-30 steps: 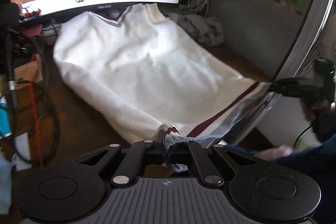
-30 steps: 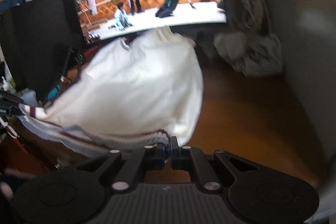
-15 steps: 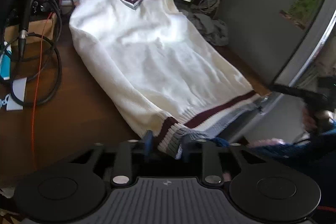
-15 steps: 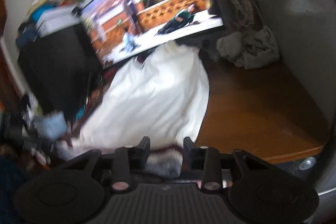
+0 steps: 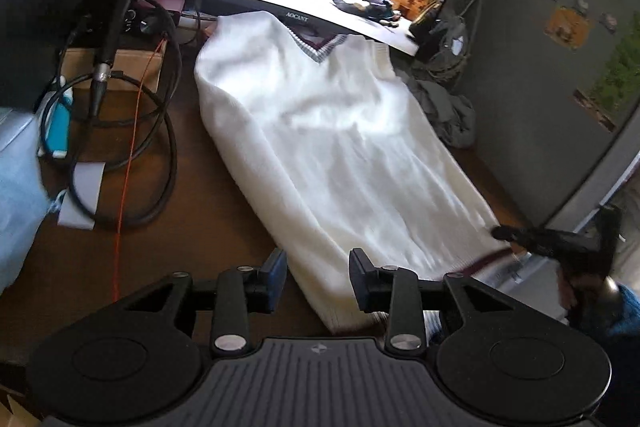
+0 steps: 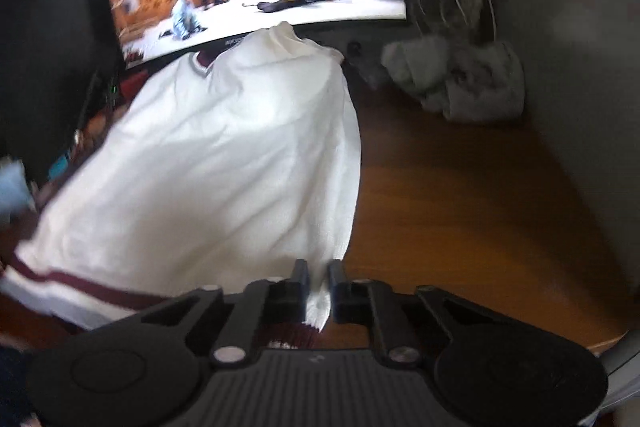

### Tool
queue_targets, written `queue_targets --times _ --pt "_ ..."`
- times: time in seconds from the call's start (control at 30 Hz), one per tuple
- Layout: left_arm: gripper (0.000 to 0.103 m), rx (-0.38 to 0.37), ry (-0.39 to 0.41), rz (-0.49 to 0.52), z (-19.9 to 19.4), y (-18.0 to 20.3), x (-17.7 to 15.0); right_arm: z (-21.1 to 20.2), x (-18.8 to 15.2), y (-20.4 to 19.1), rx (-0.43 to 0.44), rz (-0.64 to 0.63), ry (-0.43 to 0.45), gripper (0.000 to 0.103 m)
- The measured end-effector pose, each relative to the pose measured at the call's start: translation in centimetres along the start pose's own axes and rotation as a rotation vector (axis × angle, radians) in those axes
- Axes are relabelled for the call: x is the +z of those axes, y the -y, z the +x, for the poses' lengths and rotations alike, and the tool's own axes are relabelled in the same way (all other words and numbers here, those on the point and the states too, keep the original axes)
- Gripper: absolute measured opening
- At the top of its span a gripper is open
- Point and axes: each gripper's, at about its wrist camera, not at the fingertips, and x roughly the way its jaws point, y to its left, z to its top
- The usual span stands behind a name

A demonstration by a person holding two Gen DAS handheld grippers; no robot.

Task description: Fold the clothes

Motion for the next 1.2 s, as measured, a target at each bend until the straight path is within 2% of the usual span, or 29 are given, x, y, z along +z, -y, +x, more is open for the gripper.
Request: queue_targets --times 0.1,0.2,0.3,0.47,0.53,0.63,0.8,0.9,0.97,1.0,1.2 --pt "0.033 0.036 -0.008 0.045 2.0 0.1 1.0 -0.7 -0.2 -0.3 -0.050 -0.019 0.015 0.004" --pt "0.033 0.043 -0.015 0.064 3.1 0.0 1.6 -1.5 -0.6 0.4 -0.022 0.019 0.024 0.005" --pt "0.033 0.029 -0.011 0.051 3.4 -0.8 1.9 -2.1 -0.4 1.2 -0.006 0.069 0.053 0.007" --pt "0.033 0.059 -0.022 0.003 4.5 -2.3 2.6 -1.8 1.3 2.5 -0.024 0.118 0.112 0.009" --pt "0.029 0.094 -0.043 0.015 5.2 -2.2 2.6 -1.0 2.1 2.6 -0.027 0.113 0.123 0.010" --pt "0.029 0.135 -0.065 0.079 6.2 -1.7 2.7 1.0 3.5 2.3 -0.020 0.098 0.133 0.011" --pt "0.024 0.173 -0.072 0.172 7.2 -0.6 2.8 5.4 5.2 0.8 -0.012 0.017 0.087 0.018" --pt "0.025 0.186 -0.068 0.195 7.5 -0.5 2.9 8.1 5.9 0.2 -0.050 -0.042 0.052 0.020" --pt "0.023 0.190 -0.067 0.209 7.7 -0.3 2.9 9.3 6.3 0.2 -0.062 -0.057 0.043 0.019" --pt "0.022 0.199 -0.070 0.233 7.7 0.0 2.9 9.6 6.4 0.3 -0.060 -0.053 0.044 0.005" --pt "0.017 0.258 -0.092 0.362 8.0 1.6 2.6 8.5 6.0 2.7 -0.132 0.009 0.064 0.005"
